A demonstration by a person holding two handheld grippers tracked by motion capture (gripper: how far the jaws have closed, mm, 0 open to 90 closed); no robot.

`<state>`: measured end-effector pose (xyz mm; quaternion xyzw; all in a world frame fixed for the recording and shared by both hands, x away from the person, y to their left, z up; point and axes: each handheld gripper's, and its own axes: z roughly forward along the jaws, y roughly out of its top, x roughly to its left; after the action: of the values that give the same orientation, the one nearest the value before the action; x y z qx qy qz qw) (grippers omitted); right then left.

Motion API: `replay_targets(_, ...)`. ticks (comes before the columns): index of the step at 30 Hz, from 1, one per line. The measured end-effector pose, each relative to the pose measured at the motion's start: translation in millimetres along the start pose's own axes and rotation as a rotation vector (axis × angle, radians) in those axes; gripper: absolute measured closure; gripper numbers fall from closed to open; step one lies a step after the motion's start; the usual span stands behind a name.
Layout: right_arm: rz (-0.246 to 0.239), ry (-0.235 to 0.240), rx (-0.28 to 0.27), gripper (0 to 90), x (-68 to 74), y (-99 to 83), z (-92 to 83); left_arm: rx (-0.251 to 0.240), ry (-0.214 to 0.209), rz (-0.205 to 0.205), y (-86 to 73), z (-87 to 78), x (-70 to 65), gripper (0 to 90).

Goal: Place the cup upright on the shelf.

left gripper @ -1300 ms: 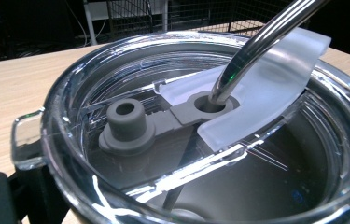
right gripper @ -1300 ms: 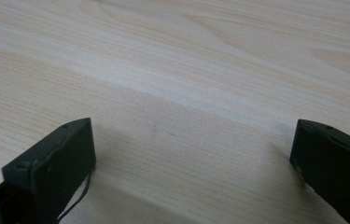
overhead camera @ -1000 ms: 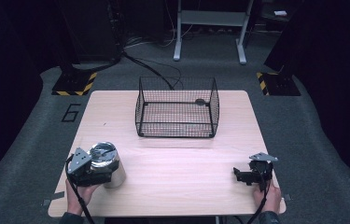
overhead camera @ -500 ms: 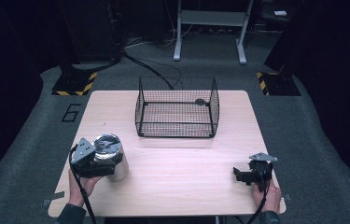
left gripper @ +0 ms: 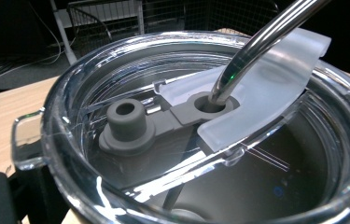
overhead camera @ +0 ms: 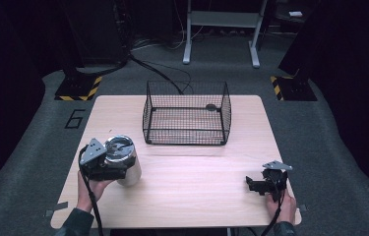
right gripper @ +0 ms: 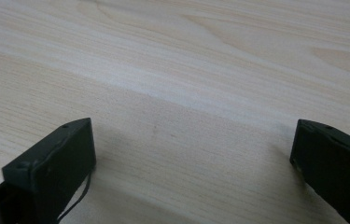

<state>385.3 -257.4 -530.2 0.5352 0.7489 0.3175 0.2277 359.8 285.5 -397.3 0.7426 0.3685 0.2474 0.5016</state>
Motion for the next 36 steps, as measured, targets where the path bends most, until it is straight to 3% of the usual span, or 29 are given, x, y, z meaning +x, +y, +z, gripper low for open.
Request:
replay_targets(5, 0.0, 0.0, -0.001, 0.0, 0.0, 0.0, 0.0, -0.033, -0.034, -0.009, 9.7, 1.1, -3.2, 4.0)
replay_targets(11, 0.002, 0.0, 0.0, 0.0, 0.0, 0.0, -0.1, -0.021, -0.059, 0.023, 24.7, 4.2, -7.7, 4.0)
replay_targets(36, 0.004, 0.002, 0.001, 0.0, 0.0, 0.1, 0.0, -0.032, -0.14, 0.066, 72.4, 25.2, -17.9, 4.0)
